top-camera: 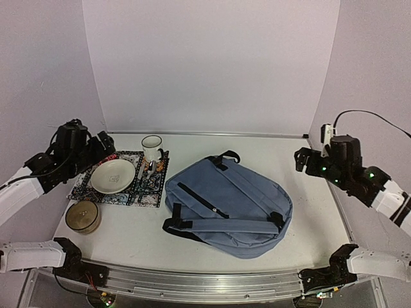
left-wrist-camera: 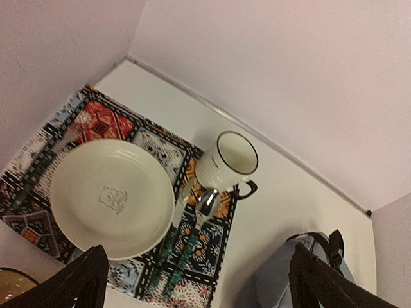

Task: Pack the student bag
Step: Reset both arms

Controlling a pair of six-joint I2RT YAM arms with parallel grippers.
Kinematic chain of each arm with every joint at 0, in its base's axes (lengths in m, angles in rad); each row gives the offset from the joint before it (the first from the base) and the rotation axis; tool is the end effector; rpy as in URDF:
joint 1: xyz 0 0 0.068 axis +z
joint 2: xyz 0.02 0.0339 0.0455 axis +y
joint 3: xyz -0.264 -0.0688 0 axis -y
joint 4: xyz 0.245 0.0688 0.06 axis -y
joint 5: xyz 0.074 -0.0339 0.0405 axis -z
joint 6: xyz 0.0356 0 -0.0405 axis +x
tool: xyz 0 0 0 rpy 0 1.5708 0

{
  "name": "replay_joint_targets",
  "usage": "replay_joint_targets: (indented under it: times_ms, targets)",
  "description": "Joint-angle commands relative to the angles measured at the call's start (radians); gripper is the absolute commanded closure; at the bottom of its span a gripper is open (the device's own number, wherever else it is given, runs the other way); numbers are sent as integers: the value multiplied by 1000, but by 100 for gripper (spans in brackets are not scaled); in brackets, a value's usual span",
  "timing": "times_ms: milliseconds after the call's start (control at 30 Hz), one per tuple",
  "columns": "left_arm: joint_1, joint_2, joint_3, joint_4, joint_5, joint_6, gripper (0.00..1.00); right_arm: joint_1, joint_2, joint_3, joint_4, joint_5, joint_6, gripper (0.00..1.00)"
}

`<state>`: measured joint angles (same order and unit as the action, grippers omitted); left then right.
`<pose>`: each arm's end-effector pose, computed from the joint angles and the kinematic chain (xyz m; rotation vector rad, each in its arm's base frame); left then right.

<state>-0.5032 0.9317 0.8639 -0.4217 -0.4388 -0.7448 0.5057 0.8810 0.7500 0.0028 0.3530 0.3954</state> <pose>0.1867 -0.0855 0.3187 -0.5091 1.9621 -0.3411 0.1890 0.0906 0.3309 0.1709 1.6965 0.3746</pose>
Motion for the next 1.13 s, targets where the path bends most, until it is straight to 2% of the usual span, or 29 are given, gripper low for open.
replay_joint_targets:
  times_ms: [0, 133, 333, 567, 1100]
  targets:
    - [2, -187, 31, -118, -172, 102, 1, -4, -192, -39, -86, 218, 29, 2]
    - [2, -341, 38, -131, -218, 172, 1, -4, -349, -76, -109, 245, 24, 2]
    - [2, -477, 14, -132, -292, 258, 1, -3, -494, -138, -117, 248, 28, 2]
    - [1, -533, -73, -115, -311, 254, 1, -4, -481, -147, -117, 234, 46, 2]
    - [3, -540, -89, -114, -333, 284, 1, -3, -457, -161, -92, 256, 34, 2]
